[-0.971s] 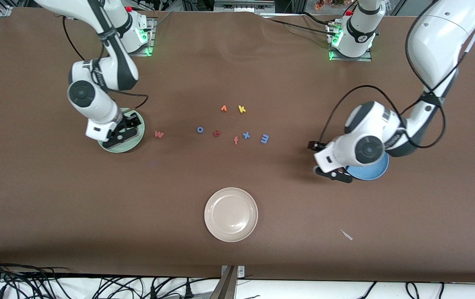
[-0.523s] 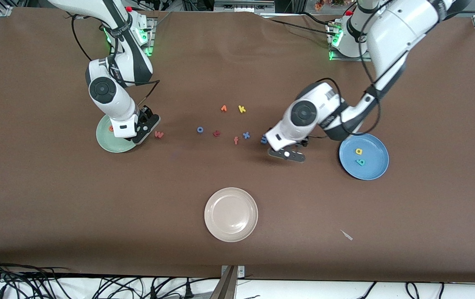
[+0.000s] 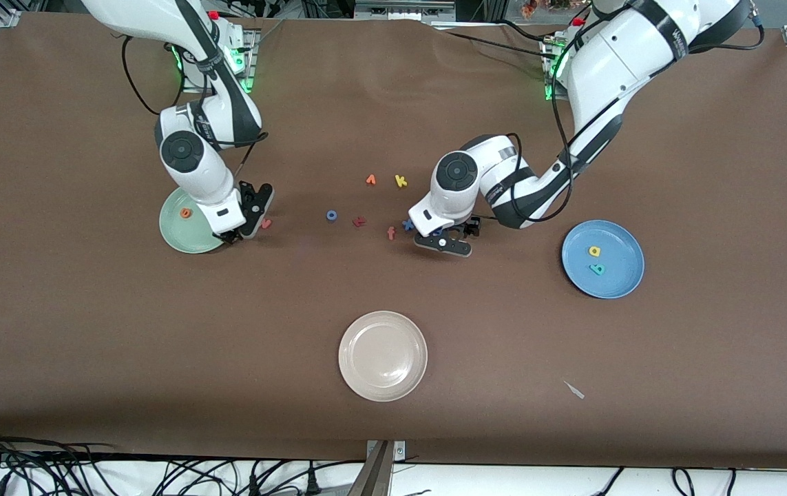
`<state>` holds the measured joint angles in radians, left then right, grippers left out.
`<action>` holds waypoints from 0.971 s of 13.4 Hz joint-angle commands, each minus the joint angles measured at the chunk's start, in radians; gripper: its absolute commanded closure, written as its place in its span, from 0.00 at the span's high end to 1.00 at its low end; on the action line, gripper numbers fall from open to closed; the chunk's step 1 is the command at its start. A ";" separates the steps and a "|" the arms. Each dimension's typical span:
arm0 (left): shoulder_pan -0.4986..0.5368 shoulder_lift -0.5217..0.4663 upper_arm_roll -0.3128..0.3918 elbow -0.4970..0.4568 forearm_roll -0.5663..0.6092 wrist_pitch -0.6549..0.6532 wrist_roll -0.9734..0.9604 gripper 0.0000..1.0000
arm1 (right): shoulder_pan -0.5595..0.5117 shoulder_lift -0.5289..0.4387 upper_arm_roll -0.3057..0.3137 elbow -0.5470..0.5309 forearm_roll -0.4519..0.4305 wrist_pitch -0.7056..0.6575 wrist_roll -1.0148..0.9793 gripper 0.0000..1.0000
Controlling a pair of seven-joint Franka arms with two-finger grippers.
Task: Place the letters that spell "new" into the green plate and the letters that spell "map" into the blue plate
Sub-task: 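Grasp pink W with the right gripper while the left gripper grasps blue E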
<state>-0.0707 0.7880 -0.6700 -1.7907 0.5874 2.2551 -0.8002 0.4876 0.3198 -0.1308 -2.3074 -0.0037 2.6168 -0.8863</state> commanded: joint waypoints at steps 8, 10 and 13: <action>-0.027 0.022 0.032 0.037 0.037 0.021 -0.020 0.52 | -0.004 0.036 0.048 -0.013 0.008 0.061 -0.022 0.69; -0.027 0.023 0.033 0.039 0.037 0.021 -0.020 0.38 | -0.004 0.047 0.048 -0.015 0.008 0.069 -0.025 0.67; -0.027 0.025 0.032 0.037 0.035 0.020 -0.020 0.13 | -0.004 0.048 0.048 -0.038 0.008 0.095 -0.028 0.65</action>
<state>-0.0875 0.7965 -0.6461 -1.7708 0.5874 2.2793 -0.8013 0.4878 0.3721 -0.0881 -2.3163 -0.0037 2.6730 -0.8867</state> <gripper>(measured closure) 0.674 0.344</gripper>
